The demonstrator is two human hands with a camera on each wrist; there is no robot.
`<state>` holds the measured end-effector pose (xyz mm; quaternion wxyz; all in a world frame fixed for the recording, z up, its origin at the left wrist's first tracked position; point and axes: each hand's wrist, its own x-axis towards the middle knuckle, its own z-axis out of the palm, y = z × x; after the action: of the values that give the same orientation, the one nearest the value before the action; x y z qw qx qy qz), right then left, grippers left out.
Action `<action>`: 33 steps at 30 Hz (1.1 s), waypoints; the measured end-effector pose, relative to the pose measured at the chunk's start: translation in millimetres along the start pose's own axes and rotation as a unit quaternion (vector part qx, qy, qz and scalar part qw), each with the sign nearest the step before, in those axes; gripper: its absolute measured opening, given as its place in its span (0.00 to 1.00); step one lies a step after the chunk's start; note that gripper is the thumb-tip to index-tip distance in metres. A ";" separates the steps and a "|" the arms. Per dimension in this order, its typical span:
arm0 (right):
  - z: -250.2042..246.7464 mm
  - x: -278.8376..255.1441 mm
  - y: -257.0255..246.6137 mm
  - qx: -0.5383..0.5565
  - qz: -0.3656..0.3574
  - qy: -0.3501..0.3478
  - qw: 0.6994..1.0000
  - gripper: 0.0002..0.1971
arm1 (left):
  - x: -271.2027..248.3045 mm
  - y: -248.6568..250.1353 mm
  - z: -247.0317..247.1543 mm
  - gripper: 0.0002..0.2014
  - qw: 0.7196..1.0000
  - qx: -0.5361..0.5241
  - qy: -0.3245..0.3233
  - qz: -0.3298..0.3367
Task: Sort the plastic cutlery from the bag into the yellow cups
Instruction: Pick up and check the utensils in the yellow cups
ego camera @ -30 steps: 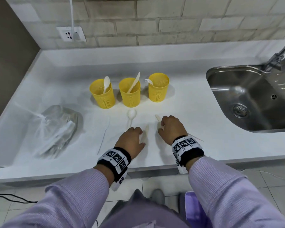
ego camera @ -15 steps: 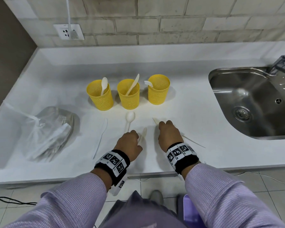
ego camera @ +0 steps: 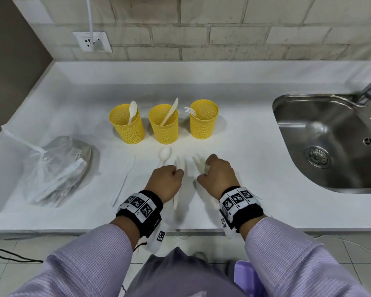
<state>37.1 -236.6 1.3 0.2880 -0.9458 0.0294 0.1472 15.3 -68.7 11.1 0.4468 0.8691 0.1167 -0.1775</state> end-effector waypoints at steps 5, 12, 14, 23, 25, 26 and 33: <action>-15.3 -9.9 -13.0 0.136 -0.032 0.048 0.989 0.20 | -2.4 15.0 6.3 0.11 0.976 -0.215 -0.008 -0.040; -13.3 -20.6 -34.7 0.198 -0.079 0.058 0.975 0.20 | -3.4 23.3 4.8 0.15 0.961 -0.271 -0.020 -0.044; -8.5 -21.0 -39.8 0.202 -0.087 0.062 0.974 0.18 | -5.0 25.5 2.5 0.11 0.949 -0.309 -0.030 -0.052; 22.1 -13.3 -60.9 0.223 -0.101 0.068 0.967 0.13 | 1.0 20.1 -17.3 0.18 0.930 -0.360 -0.036 -0.069; 26.4 -11.3 -65.8 0.219 -0.102 0.068 0.968 0.12 | 2.5 17.2 -23.1 0.19 0.939 -0.336 -0.040 -0.066; 28.1 -10.6 -68.3 0.216 -0.103 0.066 0.969 0.12 | 2.9 16.6 -25.9 0.18 0.946 -0.316 -0.038 -0.057; 33.3 -2.3 -76.8 0.149 -0.123 0.063 0.979 0.14 | 14.4 -3.6 -45.1 0.16 0.980 -0.195 -0.020 -0.023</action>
<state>37.0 -154.3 16.8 0.4392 -0.8960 -0.0472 0.0450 36.4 -29.2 26.7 0.6056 0.7586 0.1600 -0.1793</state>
